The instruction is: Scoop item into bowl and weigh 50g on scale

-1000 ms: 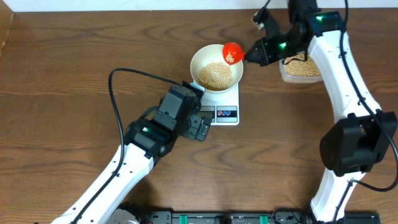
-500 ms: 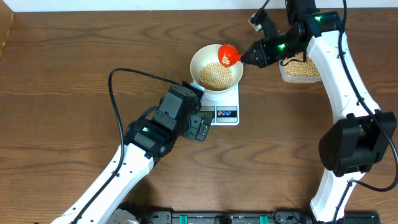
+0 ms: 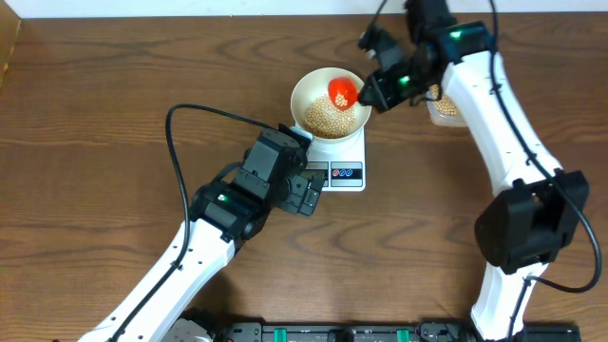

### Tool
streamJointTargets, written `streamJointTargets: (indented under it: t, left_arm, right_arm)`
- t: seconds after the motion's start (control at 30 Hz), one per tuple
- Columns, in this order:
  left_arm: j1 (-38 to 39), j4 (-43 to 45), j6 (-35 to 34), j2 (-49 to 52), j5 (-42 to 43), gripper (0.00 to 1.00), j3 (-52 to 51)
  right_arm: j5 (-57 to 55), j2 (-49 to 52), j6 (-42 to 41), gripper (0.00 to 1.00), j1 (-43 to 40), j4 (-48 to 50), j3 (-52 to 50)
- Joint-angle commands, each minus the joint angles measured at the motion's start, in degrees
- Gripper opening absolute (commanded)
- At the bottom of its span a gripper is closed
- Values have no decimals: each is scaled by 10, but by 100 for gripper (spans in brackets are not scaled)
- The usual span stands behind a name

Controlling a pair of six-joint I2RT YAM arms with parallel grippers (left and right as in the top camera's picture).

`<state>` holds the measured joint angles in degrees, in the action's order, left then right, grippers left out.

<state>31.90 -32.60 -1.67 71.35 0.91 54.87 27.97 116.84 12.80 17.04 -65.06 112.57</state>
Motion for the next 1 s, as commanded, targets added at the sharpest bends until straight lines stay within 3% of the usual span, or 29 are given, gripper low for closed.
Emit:
streamJointTargets:
  t: [0.0, 0.27, 0.57, 0.97]
  left_arm:
    - [-3, 0, -1, -1, -7, 100, -5]
    - [-3, 0, -1, -1, -7, 100, -5]
    - [-3, 0, -1, -1, -7, 100, -5]
    - [-3, 0, -1, -1, -7, 100, -5]
  right_arm:
    - [-86, -17, 10, 1, 28, 5, 14]
    - [-214, -17, 10, 1, 78, 17, 14]
    - [-212, -17, 5, 1, 89, 21, 14]
    - [2, -17, -17, 1, 15, 24, 14]
